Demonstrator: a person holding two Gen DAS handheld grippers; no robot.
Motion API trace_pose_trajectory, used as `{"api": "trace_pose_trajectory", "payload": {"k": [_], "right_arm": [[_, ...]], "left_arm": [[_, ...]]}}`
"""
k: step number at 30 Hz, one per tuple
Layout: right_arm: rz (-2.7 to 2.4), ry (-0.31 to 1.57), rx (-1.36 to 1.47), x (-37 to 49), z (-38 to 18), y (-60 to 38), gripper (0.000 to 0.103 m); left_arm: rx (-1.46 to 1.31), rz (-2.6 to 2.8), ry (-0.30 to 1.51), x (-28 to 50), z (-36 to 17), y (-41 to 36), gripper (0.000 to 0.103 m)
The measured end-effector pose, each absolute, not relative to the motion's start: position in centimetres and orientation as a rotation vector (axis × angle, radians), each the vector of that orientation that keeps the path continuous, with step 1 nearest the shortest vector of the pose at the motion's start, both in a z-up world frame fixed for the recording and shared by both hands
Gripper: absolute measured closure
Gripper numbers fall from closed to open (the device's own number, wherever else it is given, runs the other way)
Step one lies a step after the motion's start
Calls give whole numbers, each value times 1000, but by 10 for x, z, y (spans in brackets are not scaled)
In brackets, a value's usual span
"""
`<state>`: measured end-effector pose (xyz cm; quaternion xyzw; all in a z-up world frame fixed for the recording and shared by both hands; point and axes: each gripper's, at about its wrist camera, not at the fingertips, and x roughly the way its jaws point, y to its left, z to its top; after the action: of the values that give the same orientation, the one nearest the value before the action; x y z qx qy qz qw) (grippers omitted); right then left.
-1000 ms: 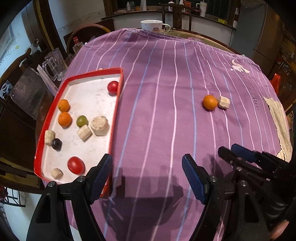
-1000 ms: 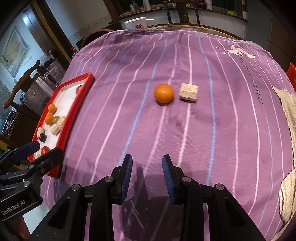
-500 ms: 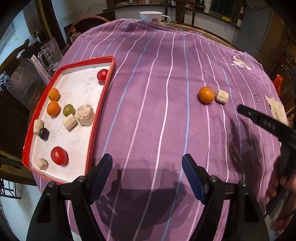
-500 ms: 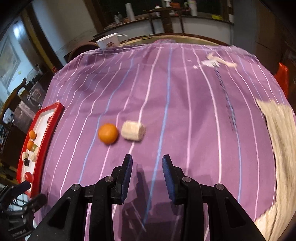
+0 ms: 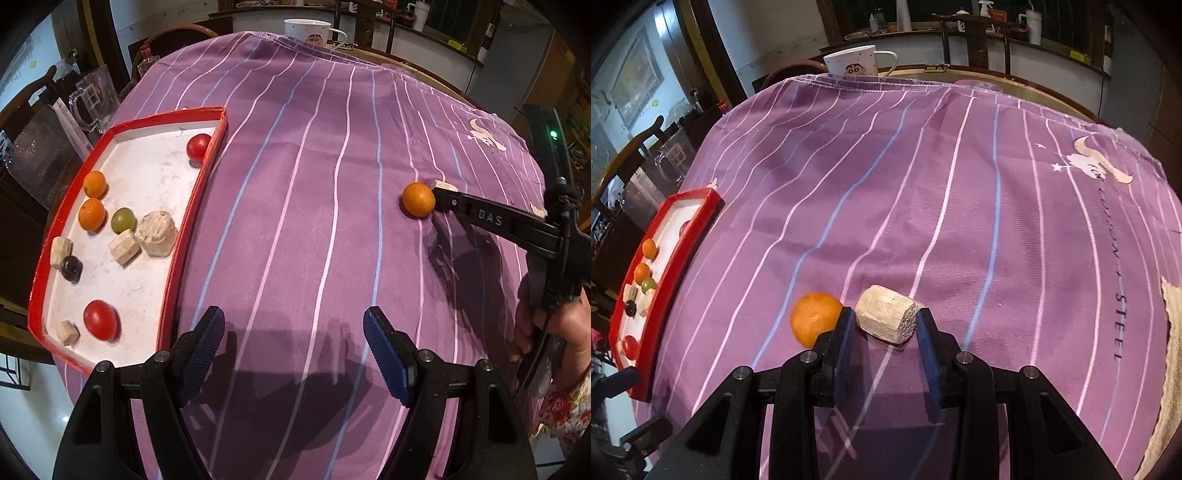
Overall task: Organize fruits
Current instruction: 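Grasp the cylindrical wooden block with the right tool while the left tool grasps the tangerine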
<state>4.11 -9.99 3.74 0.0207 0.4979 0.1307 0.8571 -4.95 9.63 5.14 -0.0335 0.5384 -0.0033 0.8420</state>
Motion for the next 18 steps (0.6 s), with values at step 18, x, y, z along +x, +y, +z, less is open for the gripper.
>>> {"api": "trace_pose_trajectory", "payload": {"k": [18], "right_arm": [[217,1086,276,7,43,-163,67]], "left_arm": [[-10,-212,1123,32,38,29,26]]}}
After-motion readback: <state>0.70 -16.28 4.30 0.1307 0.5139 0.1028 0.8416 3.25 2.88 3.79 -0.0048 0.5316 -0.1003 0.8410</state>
